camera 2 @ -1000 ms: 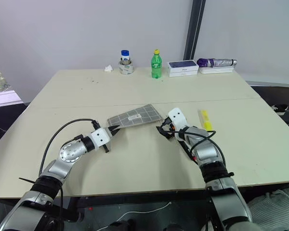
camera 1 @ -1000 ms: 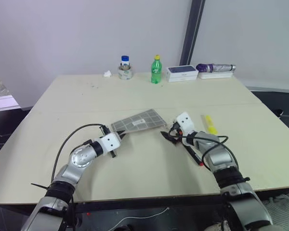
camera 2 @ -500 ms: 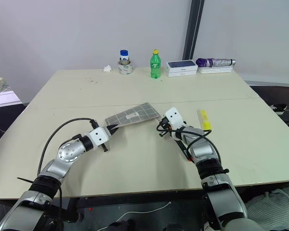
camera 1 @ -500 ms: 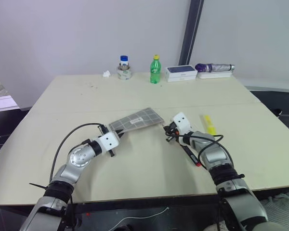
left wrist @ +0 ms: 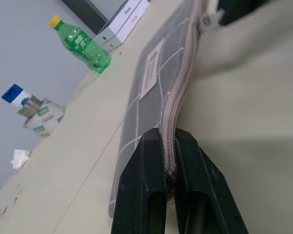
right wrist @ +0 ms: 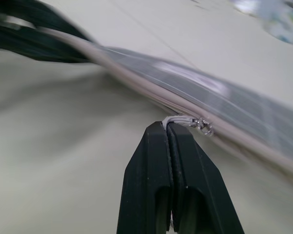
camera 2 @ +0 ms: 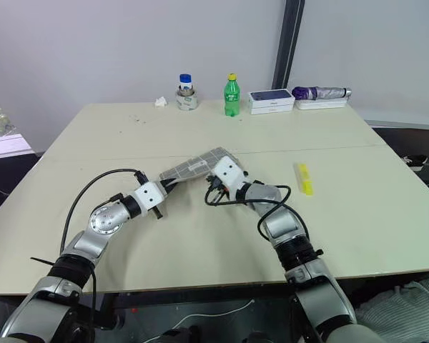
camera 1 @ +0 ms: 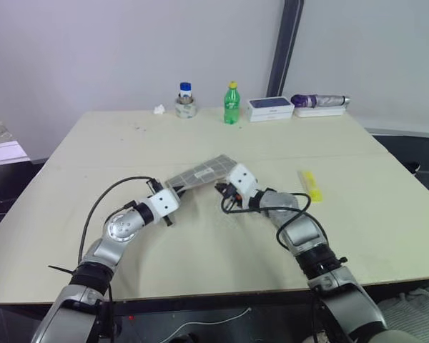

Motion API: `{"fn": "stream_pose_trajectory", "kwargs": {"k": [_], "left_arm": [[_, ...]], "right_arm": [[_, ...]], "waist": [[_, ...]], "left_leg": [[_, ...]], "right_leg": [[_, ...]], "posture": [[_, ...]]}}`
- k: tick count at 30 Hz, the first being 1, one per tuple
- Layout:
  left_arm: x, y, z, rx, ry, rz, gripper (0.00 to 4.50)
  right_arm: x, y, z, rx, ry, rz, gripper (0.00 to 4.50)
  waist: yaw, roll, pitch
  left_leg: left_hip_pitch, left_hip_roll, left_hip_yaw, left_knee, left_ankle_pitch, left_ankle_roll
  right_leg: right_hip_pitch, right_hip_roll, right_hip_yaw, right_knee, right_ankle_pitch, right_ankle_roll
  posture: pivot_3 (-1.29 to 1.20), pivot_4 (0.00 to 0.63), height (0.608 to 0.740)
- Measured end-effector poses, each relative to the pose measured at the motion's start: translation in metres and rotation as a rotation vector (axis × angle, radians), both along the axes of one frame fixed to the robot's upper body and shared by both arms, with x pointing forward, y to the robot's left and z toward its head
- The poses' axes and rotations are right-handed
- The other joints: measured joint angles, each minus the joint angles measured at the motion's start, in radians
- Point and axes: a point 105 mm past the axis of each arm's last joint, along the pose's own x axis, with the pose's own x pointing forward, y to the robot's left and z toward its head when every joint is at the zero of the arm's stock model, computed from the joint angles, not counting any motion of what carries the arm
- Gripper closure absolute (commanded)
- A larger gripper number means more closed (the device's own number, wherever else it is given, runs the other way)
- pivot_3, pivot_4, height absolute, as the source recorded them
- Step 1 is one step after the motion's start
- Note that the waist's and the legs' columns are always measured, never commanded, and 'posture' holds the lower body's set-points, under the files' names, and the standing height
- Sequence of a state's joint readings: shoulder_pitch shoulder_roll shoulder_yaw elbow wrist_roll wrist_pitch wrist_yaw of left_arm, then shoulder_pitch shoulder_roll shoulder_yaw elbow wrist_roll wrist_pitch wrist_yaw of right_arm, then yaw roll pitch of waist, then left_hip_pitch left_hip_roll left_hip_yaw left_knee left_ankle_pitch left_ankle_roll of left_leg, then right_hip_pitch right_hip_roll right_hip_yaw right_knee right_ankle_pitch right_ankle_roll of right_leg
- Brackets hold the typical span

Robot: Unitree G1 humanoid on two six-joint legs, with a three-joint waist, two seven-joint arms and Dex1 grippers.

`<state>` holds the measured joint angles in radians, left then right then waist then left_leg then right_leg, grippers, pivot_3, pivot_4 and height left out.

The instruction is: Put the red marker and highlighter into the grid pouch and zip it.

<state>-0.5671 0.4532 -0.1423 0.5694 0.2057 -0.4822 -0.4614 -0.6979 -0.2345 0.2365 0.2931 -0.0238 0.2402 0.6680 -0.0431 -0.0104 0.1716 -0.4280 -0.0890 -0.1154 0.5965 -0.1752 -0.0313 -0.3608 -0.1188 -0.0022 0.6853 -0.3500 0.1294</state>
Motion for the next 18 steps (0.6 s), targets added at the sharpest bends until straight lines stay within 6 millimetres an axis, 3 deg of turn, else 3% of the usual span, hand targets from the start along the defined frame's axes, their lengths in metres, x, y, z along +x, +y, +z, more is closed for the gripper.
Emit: {"fn": "stream_pose_trajectory", "kwargs": {"k": [10,18], "left_arm": [[0.003,-0.009,0.002,-0.013,-0.001,-0.015,4.50],[0.002,-0.010,0.002,-0.008,-0.011,-0.015,4.50]], "right_arm": [[-0.028,0.048,-0.011,-0.087,-0.061,0.207,4.45],[-0.023,0.046,-0.004,-0.092,-0.113,0.207,4.45]], "waist": [[-0.001,0.000,0.000],[-0.001,0.000,0.000]], "left_leg": [[0.000,0.000,0.000,0.000,0.000,0.000],[0.000,0.000,0.000,0.000,0.000,-0.001]], "right_leg": [[0.000,0.000,0.000,0.000,0.000,0.000],[0.000,0.000,0.000,0.000,0.000,0.000]], "posture": [[0.00,0.150,0.740],[0.00,0.150,0.740]]}}
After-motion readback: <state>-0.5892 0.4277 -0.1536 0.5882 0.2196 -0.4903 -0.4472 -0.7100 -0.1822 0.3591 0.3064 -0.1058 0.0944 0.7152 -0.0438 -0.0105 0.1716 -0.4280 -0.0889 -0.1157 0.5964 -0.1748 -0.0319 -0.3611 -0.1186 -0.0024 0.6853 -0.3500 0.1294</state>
